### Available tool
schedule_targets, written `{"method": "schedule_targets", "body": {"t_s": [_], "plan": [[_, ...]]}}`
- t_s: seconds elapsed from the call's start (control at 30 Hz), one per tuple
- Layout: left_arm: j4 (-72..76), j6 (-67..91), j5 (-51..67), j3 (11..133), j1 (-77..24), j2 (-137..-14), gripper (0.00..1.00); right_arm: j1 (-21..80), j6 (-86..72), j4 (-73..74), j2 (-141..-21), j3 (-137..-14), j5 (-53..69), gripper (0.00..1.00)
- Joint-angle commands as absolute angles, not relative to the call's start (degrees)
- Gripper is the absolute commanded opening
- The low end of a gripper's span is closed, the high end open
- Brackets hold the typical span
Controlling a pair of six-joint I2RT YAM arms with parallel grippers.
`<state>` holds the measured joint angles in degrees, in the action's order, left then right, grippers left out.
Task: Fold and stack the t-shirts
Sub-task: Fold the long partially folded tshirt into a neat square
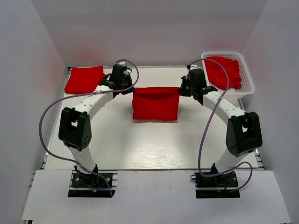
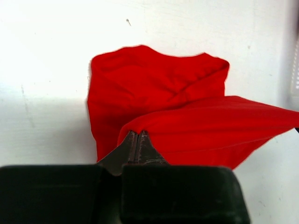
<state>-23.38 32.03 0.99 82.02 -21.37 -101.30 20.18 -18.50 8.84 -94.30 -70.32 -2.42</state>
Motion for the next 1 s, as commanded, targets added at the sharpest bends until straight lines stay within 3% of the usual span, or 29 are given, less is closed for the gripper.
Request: {"method": "schedule_targets", "body": {"t_s": [0.0,0.63,0.7,0.73,0.77,0.97], "plan": [[-26.1,31.0,-2.8,87.4,-19.3,-103.8,0.0,18.2,-17.3,7.5,-97.1,-76.0,-0.8,0.0],[-21.0,30.4,4.8,95.4,-16.0,-121.5,0.01,13.5,-15.9,6.6,-120.1,-90.3,11.5,0.01],[-19.1,30.4,6.1,96.1,-15.5,-122.1,0.42,13.1,-15.6,5.7,-121.0,-91.7,12.7,0.26],[-18.4,30.4,6.2,96.1,-15.5,-122.1,0.66,12.9,-15.6,4.2,-122.3,-92.0,14.9,0.9],[-16.7,30.4,6.2,96.1,-15.5,-122.7,0.99,12.7,-14.7,3.5,-122.9,-93.8,15.8,0.9],[-14.9,26.1,7.5,98.1,-14.3,-120.4,1.0,11.5,-11.3,7.6,-122.2,-99.3,20.0,0.9]]}}
